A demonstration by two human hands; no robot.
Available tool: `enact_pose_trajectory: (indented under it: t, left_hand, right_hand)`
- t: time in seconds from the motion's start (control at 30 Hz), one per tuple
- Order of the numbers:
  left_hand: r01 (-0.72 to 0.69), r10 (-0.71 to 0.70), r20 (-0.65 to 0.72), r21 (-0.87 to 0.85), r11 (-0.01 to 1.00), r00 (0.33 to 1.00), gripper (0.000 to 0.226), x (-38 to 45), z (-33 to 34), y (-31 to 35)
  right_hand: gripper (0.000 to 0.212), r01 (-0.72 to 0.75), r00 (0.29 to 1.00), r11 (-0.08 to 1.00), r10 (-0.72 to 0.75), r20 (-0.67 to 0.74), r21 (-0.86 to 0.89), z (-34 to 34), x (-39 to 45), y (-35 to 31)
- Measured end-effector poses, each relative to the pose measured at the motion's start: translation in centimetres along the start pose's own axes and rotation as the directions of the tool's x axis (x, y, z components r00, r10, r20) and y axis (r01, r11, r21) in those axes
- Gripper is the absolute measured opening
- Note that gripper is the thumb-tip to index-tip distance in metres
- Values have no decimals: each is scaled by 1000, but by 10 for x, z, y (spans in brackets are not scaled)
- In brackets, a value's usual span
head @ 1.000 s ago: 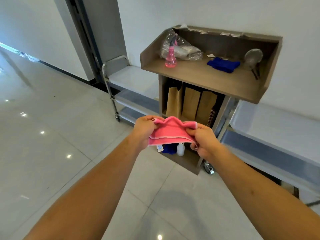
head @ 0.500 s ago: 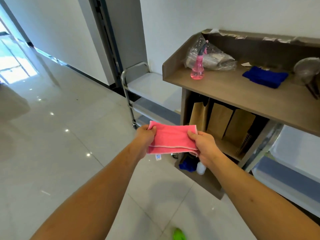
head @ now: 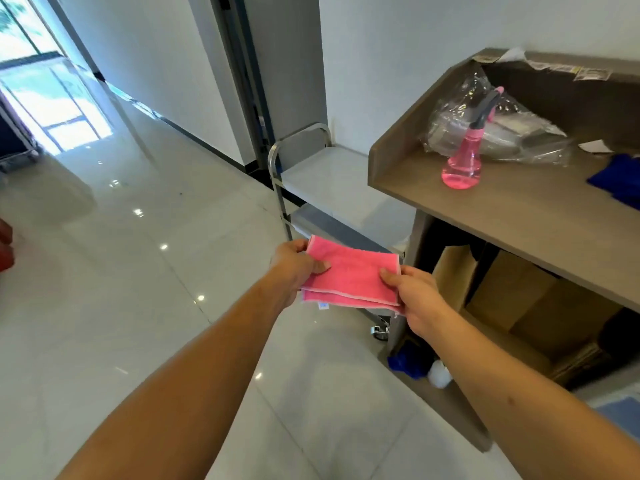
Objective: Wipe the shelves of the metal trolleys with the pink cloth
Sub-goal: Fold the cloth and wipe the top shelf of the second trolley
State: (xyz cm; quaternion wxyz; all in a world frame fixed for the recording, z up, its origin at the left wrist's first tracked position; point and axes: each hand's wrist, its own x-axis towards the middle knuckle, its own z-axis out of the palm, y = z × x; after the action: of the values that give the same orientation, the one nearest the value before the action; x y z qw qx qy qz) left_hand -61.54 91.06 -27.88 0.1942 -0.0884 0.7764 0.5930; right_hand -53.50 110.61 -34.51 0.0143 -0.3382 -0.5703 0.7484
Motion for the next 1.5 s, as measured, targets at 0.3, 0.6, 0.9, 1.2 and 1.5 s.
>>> enact_pose_trajectory:
  t: [0.3,0.6,0.9,1.2,1.5]
  left_hand:
    - [6,-10,88,46,999,996,51,115,-55,15]
    - [87,-92,317,30,996,944,35,215,-128,42]
    - [126,-221,404,249,960,888,29,261,-133,47]
    - [164,-206,358,144,976,911,27,316,-104,64]
    - [48,-91,304,145,988,948,29,371,-74,115]
  right_hand:
    - [15,9,997,1000,-8,-70,7,91,67,-14]
    - [14,-6,977,986,42,-211,168,198,100,-29]
    - [20,-12,951,997,37,-306,81,226,122,-38]
    - [13,22,946,995,11,-323,98,214,175,-52]
    - [16,54,970,993,-26,-243,107,207,254,-93]
